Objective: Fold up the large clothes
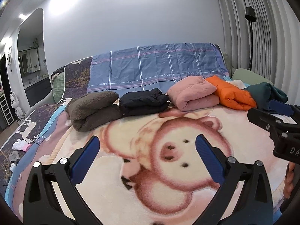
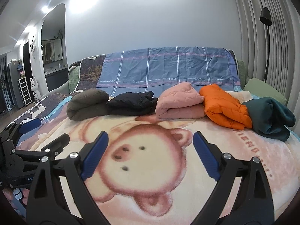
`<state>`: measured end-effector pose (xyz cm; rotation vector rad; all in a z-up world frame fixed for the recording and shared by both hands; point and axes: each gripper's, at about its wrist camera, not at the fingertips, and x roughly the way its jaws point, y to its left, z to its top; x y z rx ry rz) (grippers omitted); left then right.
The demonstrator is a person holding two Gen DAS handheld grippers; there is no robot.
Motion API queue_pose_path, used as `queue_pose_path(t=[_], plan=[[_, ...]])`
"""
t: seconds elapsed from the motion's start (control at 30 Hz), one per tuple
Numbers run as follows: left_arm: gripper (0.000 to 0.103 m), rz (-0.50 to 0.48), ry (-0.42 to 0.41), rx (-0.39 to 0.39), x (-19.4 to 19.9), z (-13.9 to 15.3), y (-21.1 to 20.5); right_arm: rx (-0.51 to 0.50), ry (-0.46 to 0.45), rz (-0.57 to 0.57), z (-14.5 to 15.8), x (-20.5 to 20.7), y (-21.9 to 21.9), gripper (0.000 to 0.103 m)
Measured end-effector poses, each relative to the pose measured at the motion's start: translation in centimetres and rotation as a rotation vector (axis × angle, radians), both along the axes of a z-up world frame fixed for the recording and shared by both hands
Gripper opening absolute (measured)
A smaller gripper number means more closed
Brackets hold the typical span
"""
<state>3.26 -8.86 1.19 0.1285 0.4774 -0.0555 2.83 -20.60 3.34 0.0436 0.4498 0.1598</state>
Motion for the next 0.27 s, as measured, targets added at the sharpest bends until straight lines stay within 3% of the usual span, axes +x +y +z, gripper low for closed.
queue_pose_path(t=[0.27], plan=[[0.102, -0.013, 0.014, -0.007, 0.34, 0.02, 0.09, -0.002, 0.013, -0.008, -0.26, 0.37, -0.21, 0.093]])
